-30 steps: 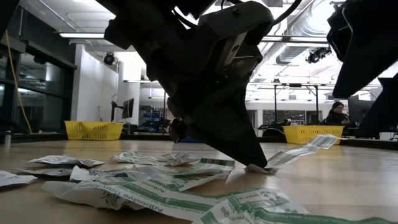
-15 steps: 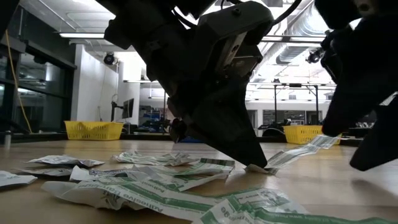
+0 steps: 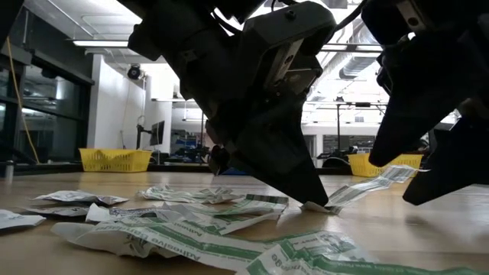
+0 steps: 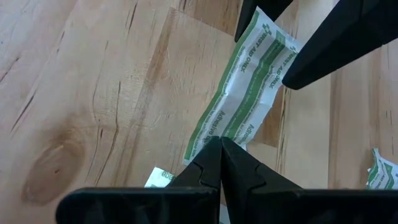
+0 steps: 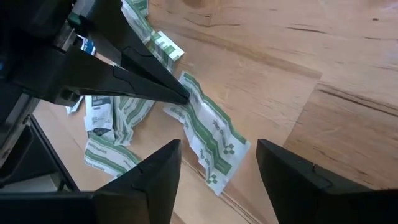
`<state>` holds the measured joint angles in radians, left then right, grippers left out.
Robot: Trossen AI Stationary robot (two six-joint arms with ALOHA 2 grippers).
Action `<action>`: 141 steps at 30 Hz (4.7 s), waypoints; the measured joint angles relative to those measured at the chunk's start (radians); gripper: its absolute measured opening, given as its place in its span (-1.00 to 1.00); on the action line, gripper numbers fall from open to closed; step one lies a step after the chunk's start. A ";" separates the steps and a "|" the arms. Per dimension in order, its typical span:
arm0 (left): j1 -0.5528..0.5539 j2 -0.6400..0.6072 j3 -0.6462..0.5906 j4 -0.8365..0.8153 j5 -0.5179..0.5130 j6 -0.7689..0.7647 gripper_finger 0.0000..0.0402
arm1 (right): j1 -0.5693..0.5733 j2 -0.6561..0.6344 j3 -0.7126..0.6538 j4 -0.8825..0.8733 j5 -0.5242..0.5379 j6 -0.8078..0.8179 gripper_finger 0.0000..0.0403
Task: Pick & Place First Aid Supplies
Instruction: Put the green bandage pack into the top blue bin
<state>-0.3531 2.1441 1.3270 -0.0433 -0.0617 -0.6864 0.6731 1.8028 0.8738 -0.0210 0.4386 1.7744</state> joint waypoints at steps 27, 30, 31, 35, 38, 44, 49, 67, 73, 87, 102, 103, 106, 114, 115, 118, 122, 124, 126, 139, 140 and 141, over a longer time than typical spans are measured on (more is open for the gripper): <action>0.001 -0.014 0.025 -0.030 0.031 0.045 -0.89 | 0.000 0.000 0.000 -0.003 -0.008 -0.085 -0.99; 0.004 -0.047 0.052 -0.122 0.048 0.121 -0.82 | 0.001 0.000 0.000 0.000 -0.012 -0.091 -0.99; 0.007 -0.056 0.070 -0.143 0.051 0.145 -0.80 | 0.002 0.000 0.000 0.000 -0.014 -0.092 -1.00; 0.026 -0.115 0.136 -0.334 0.048 0.206 -0.74 | 0.002 0.000 0.000 0.000 -0.010 -0.101 -1.00; 0.036 -0.157 0.172 -0.498 0.020 0.246 -0.73 | 0.001 -0.002 0.000 -0.001 0.000 -0.108 -1.00; 0.039 -0.326 0.197 -0.657 -0.159 0.294 -0.73 | 0.002 -0.017 0.000 -0.004 0.011 -0.128 -1.00; 0.039 -0.518 0.150 -0.780 -0.334 0.291 -0.73 | -0.009 -0.064 0.002 -0.031 0.043 -0.156 -1.00; 0.039 -1.320 -0.520 -0.533 -0.398 0.152 -0.73 | -0.347 -0.346 0.002 -0.106 -0.043 -0.611 -1.00; 0.039 -1.511 -0.653 -0.501 -0.383 0.153 -0.73 | -0.523 -0.391 0.002 -0.002 -0.142 -0.761 -1.00; 0.039 -1.907 -0.790 -0.541 -0.397 0.212 -0.73 | -0.892 -0.386 0.139 0.025 -0.283 -1.001 -1.00; 0.039 -1.954 -0.800 -0.534 -0.413 0.221 -0.73 | -1.214 -0.024 0.381 0.028 -0.569 -1.179 -1.00; 0.039 -1.954 -0.800 -0.535 -0.420 0.204 -0.73 | -1.233 0.005 0.404 0.027 -0.595 -1.193 -1.00; 0.039 -1.953 -0.800 -0.535 -0.424 0.185 -0.73 | -1.280 0.090 0.477 0.026 -0.657 -1.231 -1.00; 0.039 -1.953 -0.800 -0.535 -0.500 0.132 -0.74 | -1.344 0.269 0.623 -0.005 -0.753 -1.289 -1.00; 0.039 -1.953 -0.800 -0.535 -0.505 0.124 -0.74 | -1.349 0.280 0.628 -0.009 -0.761 -1.289 -1.00; 0.039 -1.953 -0.800 -0.535 -0.531 0.092 -0.74 | -1.360 0.289 0.628 -0.061 -0.759 -1.290 -1.00; 0.039 -1.953 -0.800 -0.537 -0.584 0.062 -0.74 | -1.370 0.289 0.619 -0.095 -0.755 -1.271 -1.00; 0.039 -1.953 -0.800 -0.540 -0.606 0.052 -0.74 | -1.374 0.289 0.618 -0.109 -0.772 -1.251 -1.00; 0.039 -1.953 -0.800 -0.543 -0.626 0.049 -0.74 | -1.374 0.289 0.618 -0.121 -0.777 -1.253 -1.00; 0.039 -1.953 -0.800 -0.543 -0.657 0.049 -0.74 | -1.374 0.288 0.618 -0.133 -0.810 -1.257 -0.48; 0.039 -1.953 -0.800 -0.543 -0.657 0.049 -0.74 | -1.377 0.288 0.618 -0.135 -0.814 -1.250 -0.41; 0.039 -1.953 -0.800 -0.546 -0.656 0.049 -0.74 | -1.379 0.288 0.618 -0.135 -0.820 -1.250 -0.35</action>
<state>-0.3141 0.1909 0.5270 -0.5891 -0.7178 -0.6376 -0.7059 2.0907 1.4914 -0.1558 -0.3811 0.5243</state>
